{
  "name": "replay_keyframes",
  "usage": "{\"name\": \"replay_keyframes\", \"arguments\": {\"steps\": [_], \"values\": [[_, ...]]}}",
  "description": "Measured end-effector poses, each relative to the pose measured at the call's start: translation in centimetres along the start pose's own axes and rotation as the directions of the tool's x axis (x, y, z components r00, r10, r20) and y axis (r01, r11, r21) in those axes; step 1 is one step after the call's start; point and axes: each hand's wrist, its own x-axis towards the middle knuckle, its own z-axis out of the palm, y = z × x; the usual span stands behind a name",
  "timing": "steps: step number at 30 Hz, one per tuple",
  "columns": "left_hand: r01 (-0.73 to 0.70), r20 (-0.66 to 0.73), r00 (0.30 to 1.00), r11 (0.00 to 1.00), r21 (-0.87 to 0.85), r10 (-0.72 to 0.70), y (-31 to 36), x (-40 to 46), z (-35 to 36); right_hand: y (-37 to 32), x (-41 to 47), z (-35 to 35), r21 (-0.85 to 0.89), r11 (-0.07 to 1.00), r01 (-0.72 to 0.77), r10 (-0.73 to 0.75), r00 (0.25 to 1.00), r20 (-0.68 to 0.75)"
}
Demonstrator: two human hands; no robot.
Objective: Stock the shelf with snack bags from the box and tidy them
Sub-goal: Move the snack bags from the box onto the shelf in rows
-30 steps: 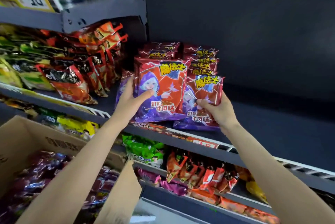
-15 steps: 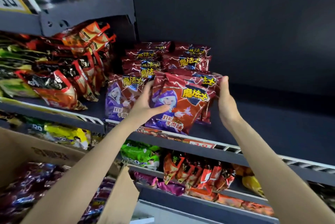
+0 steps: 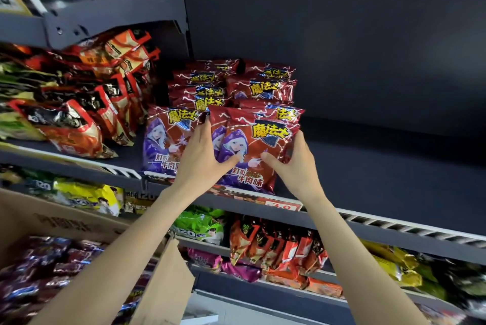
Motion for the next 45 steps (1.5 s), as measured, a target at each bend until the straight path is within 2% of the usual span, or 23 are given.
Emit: {"name": "replay_keyframes", "arguments": {"steps": [2, 6, 13, 16, 18, 21, 23, 25, 28, 29, 31, 33, 35, 37, 40, 43, 45], "values": [[0.03, 0.033, 0.999, 0.987, -0.16, -0.025, 0.0, -0.1, -0.2, -0.4, -0.1, -0.1, 0.025, 0.999, 0.038, -0.039, 0.998, 0.04], [0.024, 0.089, 0.996, 0.955, -0.296, 0.002, 0.2, -0.5, 0.5, -0.9, -0.6, -0.6, 0.088, 0.994, 0.067, -0.076, 0.992, 0.102], [0.144, 0.166, 0.984, 0.804, -0.576, -0.057, 0.5, 0.2, 0.1, -0.1, -0.3, -1.3, 0.147, 0.989, 0.032, -0.047, 0.993, 0.104], [0.141, 0.126, 0.988, 0.828, -0.543, -0.087, 0.1, -0.3, -0.5, -0.5, -1.6, -1.8, 0.111, 0.989, 0.093, -0.094, 0.996, 0.002], [0.121, 0.055, 0.993, 0.863, -0.49, -0.107, -0.1, -1.3, -1.3, -0.8, -2.7, -2.1, -0.009, 0.98, 0.201, -0.2, 0.971, -0.133], [0.03, -0.133, 0.986, 0.883, -0.468, -0.103, -0.2, -3.8, -3.1, -1.5, -4.4, -2.1, -0.205, 0.885, 0.418, -0.461, 0.851, -0.252], [-0.073, -0.3, 0.952, 0.912, -0.403, -0.056, -0.3, -6.1, -4.9, -2.5, -5.5, -1.4, -0.196, 0.815, 0.545, -0.579, 0.786, -0.219], [-0.145, -0.439, 0.898, 0.95, -0.277, 0.009, -1.0, -8.9, -6.9, -3.8, -6.8, -0.3, -0.087, 0.765, 0.638, -0.644, 0.759, -0.097], [-0.149, -0.536, 0.839, 0.987, -0.062, 0.093, -3.2, -13.7, -9.8, -6.1, -8.3, 2.4, 0.052, 0.72, 0.692, -0.685, 0.697, 0.213], [-0.122, -0.53, 0.841, 0.992, 0.005, 0.106, -4.3, -15.5, -10.8, -6.8, -8.7, 3.7, 0.074, 0.71, 0.7, -0.68, 0.655, 0.33], [-0.021, -0.441, 0.894, 0.989, 0.144, 0.083, -7.2, -19.3, -12.9, -8.3, -9.6, 6.6, 0.113, 0.693, 0.712, -0.643, 0.54, 0.543], [0.135, -0.299, 0.953, 0.954, 0.267, -0.051, -10.7, -23.2, -14.8, -9.8, -10.5, 9.9, 0.142, 0.672, 0.727, -0.578, 0.396, 0.714], [0.285, -0.188, 0.954, 0.907, 0.309, -0.235, -14.5, -27.1, -16.0, -10.8, -11.2, 13.8, 0.175, 0.633, 0.754, -0.524, 0.251, 0.814], [0.407, -0.141, 0.913, 0.866, 0.29, -0.382, -18.6, -31.0, -16.3, -11.3, -11.6, 18.1, 0.214, 0.656, 0.724, -0.447, 0.144, 0.883], [0.606, -0.14, 0.794, 0.748, 0.271, -0.592, -23.5, -35.4, -16.1, -11.2, -12.4, 25.1, 0.17, 0.691, 0.703, -0.301, 0.066, 0.951], [0.665, -0.056, 0.726, 0.68, 0.309, -0.685, -27.3, -37.6, -15.7, -10.7, -13.5, 30.9, 0.111, 0.651, 0.751, -0.188, 0.018, 0.982], [0.66, 0.106, 0.671, 0.657, 0.365, -0.734, -29.3, -38.3, -15.5, -10.4, -14.8, 33.6, 0.137, 0.644, 0.753, -0.116, -0.081, 0.99]]}}
